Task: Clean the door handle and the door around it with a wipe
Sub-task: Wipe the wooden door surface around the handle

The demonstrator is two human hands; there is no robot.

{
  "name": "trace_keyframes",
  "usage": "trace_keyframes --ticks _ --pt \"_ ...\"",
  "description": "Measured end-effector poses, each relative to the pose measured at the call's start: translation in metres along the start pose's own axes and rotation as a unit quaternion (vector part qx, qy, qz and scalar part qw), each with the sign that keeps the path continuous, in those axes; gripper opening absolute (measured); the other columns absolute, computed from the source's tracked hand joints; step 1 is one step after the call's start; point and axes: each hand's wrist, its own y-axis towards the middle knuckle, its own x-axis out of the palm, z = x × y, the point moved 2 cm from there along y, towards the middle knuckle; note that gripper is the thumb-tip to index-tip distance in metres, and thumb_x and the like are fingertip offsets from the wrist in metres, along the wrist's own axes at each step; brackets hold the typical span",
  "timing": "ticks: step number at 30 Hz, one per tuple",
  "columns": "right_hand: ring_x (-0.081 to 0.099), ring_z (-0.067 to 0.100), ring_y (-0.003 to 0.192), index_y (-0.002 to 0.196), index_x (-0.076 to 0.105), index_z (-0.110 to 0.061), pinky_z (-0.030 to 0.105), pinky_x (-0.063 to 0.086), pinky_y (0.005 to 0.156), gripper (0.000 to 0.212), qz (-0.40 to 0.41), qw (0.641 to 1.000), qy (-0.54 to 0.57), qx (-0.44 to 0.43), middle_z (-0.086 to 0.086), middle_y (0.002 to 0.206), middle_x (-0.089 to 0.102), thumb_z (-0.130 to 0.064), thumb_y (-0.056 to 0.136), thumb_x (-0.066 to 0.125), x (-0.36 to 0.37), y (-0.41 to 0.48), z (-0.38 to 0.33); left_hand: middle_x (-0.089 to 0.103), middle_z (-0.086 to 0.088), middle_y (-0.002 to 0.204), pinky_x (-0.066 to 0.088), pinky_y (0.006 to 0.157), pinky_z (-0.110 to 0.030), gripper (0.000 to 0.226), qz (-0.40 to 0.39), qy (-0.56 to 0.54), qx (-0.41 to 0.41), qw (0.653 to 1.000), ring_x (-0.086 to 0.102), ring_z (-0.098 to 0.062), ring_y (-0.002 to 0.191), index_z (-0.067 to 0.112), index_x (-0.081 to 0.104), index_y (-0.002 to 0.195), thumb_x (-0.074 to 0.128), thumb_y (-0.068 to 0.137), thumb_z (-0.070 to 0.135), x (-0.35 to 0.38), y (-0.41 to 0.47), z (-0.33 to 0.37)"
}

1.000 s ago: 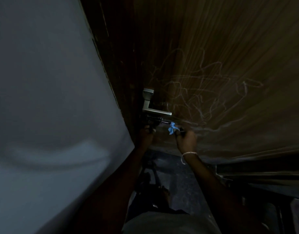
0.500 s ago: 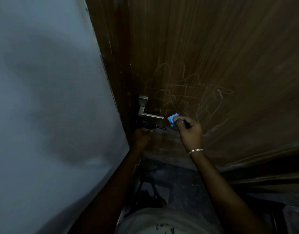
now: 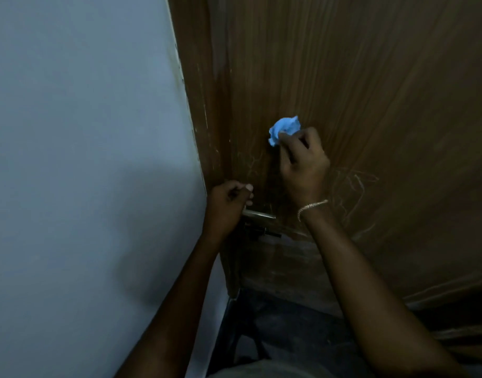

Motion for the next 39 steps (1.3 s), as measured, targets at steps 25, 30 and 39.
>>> trace_keyframes --ticks 25,30,39 --pt "0.064 0.015 0.071 0.11 0.065 -0.01 0.023 0.051 0.052 0.019 -0.146 0.984 -0.09 -0.05 0.008 0.114 0.062 -0.016 0.092 0.063 0.072 -0.006 -0.022 0.076 -0.001 0.081 0.059 0.073 -0.032 0.018 0.077 -0.001 0.019 0.997 0.074 -0.018 0.077 0.016 0.074 0.089 0.058 0.096 0.022 -0.015 -0.007 0.018" --pt "0.064 0.017 0.076 0.11 0.065 -0.012 0.025 0.05 0.055 0.02 -0.176 0.979 -0.1 -0.019 0.007 0.113 0.061 -0.019 0.092 0.063 0.057 -0.034 0.003 0.076 -0.003 0.081 0.058 0.07 -0.027 0.018 0.086 -0.011 0.018 0.996 0.074 -0.019 0.076 0.011 0.074 0.09 0.059 0.096 0.02 -0.018 -0.007 0.019" --pt "0.066 0.018 0.083 0.113 0.065 -0.01 0.031 0.057 0.062 0.021 -0.209 0.973 -0.097 -0.02 0.008 0.12 0.061 -0.02 0.096 0.059 0.07 -0.039 -0.008 0.076 0.0 0.081 0.056 0.065 -0.021 0.017 0.085 -0.018 0.018 0.996 0.074 -0.016 0.075 0.016 0.074 0.091 0.06 0.095 0.024 -0.019 -0.005 0.02"
